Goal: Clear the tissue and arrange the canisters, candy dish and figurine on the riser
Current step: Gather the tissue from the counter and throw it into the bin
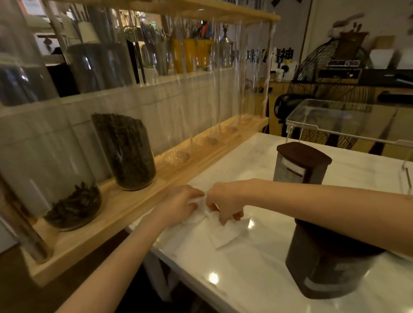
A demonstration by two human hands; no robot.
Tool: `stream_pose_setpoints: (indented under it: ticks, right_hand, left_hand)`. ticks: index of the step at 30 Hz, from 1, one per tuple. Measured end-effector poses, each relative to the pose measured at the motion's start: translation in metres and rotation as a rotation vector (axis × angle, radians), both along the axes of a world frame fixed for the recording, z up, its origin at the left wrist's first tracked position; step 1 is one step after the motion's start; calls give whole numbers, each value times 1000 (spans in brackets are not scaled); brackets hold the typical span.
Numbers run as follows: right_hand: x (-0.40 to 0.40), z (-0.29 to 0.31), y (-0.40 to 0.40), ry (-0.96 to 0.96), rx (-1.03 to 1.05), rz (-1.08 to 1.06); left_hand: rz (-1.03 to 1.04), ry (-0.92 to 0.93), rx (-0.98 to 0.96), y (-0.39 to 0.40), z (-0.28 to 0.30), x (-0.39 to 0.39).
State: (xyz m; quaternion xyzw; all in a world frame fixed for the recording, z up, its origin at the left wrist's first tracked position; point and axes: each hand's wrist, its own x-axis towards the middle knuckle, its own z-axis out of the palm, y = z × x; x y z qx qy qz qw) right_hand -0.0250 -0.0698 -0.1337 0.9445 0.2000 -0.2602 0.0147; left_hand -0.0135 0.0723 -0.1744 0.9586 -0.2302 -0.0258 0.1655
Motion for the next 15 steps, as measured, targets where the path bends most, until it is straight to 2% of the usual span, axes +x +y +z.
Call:
stream_pose_setpoints:
  ticks: [6, 15]
  right_hand:
    - [1, 22, -17, -112, 145, -32]
    - [-36, 75, -58, -496, 534, -195]
  left_hand:
    - [36, -48, -50, 0, 10, -1]
    - [-20, -288, -307, -18, 75, -21]
